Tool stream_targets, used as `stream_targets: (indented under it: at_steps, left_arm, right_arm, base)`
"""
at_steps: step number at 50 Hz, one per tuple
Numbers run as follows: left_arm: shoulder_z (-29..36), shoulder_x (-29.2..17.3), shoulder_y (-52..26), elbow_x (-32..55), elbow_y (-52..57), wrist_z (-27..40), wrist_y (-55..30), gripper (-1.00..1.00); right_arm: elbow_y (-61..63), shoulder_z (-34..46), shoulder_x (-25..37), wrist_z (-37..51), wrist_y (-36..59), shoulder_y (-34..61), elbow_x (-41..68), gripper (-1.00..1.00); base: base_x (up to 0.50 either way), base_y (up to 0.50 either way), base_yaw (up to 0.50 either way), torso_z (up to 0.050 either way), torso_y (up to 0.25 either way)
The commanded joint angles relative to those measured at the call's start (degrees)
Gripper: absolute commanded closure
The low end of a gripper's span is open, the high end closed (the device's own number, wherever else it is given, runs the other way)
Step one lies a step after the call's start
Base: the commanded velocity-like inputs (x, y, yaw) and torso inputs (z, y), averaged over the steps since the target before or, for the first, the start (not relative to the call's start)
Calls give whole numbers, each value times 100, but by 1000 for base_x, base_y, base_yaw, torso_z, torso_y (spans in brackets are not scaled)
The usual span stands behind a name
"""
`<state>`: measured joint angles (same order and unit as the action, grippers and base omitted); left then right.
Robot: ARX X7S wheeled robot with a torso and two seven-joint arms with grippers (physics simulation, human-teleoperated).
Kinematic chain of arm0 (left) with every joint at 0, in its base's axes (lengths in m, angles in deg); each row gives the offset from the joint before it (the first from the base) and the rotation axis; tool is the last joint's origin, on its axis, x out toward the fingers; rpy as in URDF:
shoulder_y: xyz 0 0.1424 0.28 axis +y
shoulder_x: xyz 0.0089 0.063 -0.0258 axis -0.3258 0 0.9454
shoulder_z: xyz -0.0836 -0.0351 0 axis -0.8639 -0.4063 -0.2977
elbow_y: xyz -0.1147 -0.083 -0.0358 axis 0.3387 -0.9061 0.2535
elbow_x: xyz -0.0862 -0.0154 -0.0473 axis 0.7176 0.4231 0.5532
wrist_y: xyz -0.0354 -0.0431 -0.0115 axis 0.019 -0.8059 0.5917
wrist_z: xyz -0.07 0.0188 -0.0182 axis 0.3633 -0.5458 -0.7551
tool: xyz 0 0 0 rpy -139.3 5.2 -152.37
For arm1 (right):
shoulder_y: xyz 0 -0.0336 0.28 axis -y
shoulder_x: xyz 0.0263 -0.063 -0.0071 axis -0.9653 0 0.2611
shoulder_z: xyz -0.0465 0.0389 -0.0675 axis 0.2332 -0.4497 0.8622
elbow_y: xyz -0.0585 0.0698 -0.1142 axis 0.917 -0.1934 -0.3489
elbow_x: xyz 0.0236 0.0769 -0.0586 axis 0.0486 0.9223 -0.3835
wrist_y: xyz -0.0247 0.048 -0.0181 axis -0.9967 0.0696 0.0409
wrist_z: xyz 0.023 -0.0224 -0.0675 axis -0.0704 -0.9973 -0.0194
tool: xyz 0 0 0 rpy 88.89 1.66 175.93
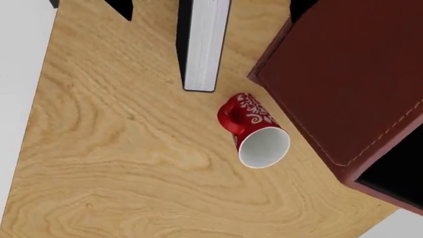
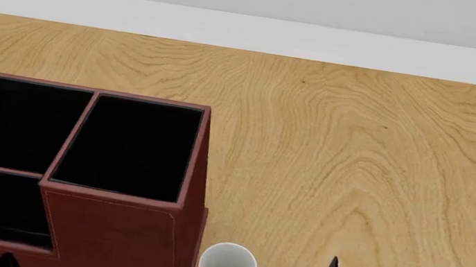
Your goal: Pick up the book and place it in the right compartment of the caddy.
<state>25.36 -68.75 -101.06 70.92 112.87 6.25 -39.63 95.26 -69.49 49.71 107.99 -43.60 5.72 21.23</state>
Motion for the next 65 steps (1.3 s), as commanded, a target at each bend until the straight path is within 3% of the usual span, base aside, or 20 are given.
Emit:
stream_targets:
  at_steps: [1,65]
  left_arm:
    - [157,139,179,-200,-408,22,220,-100]
    - [589,438,504,-654,-1461,102,676,-100]
  right_arm:
    - [57,1,26,7,65,2,16,-100]
    - [229,-58,138,116,68,-242,104,-100]
  base:
    - [0,0,0,0,0]
    - [0,0,0,0,0]
